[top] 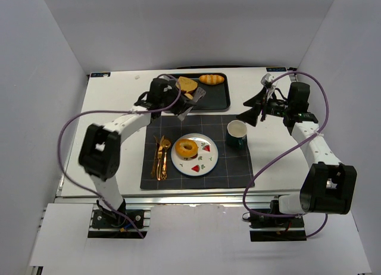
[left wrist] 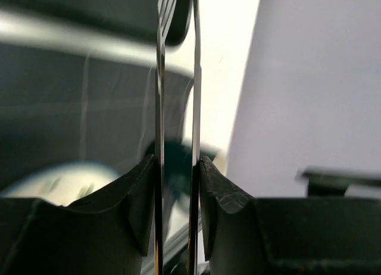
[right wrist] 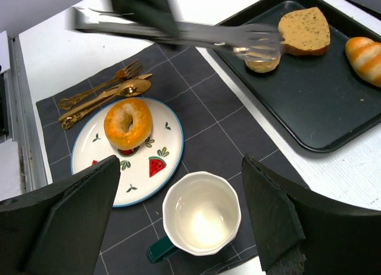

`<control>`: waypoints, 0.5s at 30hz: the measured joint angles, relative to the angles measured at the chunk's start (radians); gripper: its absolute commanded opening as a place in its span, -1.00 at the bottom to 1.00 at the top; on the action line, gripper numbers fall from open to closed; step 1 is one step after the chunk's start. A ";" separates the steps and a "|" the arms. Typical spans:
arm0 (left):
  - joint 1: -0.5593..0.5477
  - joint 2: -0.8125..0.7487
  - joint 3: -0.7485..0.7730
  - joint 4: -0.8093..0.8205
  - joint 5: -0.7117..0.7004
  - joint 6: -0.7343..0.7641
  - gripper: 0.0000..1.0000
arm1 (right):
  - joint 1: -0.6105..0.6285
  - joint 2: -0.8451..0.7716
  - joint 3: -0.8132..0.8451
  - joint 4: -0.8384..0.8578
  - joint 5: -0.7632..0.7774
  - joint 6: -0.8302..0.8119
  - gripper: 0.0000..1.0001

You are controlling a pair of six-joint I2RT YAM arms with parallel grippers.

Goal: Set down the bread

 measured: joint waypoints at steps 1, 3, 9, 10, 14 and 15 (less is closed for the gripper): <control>0.000 0.069 0.045 0.040 0.000 -0.040 -0.12 | 0.000 0.000 -0.005 0.007 -0.002 0.002 0.74; 0.000 0.172 0.114 0.106 -0.002 -0.116 -0.10 | 0.000 0.000 -0.015 0.023 -0.005 0.008 0.74; 0.000 0.344 0.238 0.246 -0.012 -0.312 -0.05 | 0.000 -0.001 -0.037 0.068 -0.007 0.028 0.75; 0.000 0.362 0.245 0.266 -0.013 -0.339 -0.05 | 0.000 -0.001 -0.042 0.074 -0.006 0.029 0.75; 0.000 0.413 0.256 0.296 -0.018 -0.414 -0.01 | 0.000 -0.002 -0.061 0.090 -0.006 0.032 0.75; 0.000 0.426 0.262 0.304 -0.018 -0.429 -0.01 | 0.000 -0.002 -0.063 0.092 -0.007 0.032 0.75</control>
